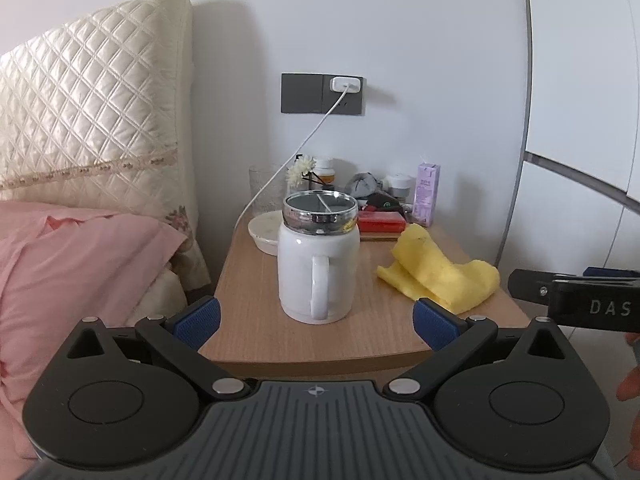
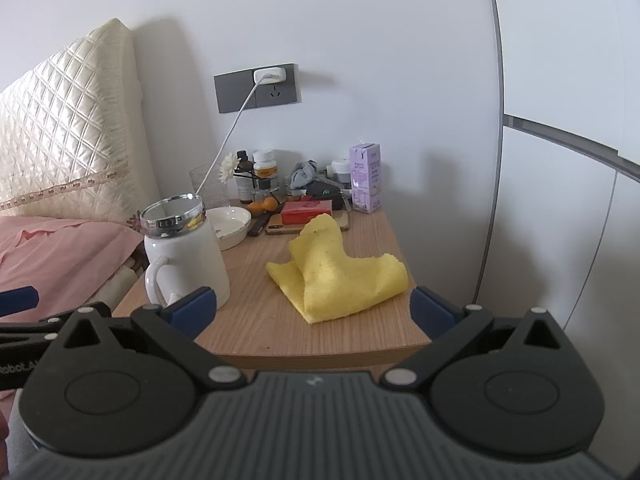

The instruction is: Clean container

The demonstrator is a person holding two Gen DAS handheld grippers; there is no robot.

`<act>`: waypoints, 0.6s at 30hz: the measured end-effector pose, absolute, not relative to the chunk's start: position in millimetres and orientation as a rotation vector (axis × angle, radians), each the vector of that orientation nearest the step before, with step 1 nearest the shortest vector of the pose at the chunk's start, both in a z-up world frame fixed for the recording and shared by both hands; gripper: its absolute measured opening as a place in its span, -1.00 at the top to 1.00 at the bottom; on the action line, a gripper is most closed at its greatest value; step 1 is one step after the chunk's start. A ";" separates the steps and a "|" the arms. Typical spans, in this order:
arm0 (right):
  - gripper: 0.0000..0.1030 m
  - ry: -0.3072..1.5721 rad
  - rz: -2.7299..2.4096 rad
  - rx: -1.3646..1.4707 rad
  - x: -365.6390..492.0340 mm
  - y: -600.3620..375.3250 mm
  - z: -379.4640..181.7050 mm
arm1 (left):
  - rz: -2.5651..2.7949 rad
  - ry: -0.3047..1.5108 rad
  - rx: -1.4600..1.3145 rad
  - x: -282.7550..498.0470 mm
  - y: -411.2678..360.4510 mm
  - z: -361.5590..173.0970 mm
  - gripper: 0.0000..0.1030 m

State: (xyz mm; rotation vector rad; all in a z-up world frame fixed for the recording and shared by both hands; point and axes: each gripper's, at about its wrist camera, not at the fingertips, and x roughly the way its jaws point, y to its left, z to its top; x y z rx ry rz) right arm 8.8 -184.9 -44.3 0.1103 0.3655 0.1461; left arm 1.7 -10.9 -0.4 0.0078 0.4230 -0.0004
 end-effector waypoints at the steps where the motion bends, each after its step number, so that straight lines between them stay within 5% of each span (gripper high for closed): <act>1: -1.00 0.368 0.147 0.114 8.9 -185.7 -44.8 | -0.001 0.423 0.011 1.8 -11.8 -0.5 -0.99; 18: -1.00 0.370 0.174 0.156 15.5 -193.7 -52.2 | -0.016 0.390 -0.023 18.7 -9.2 -18.1 -0.99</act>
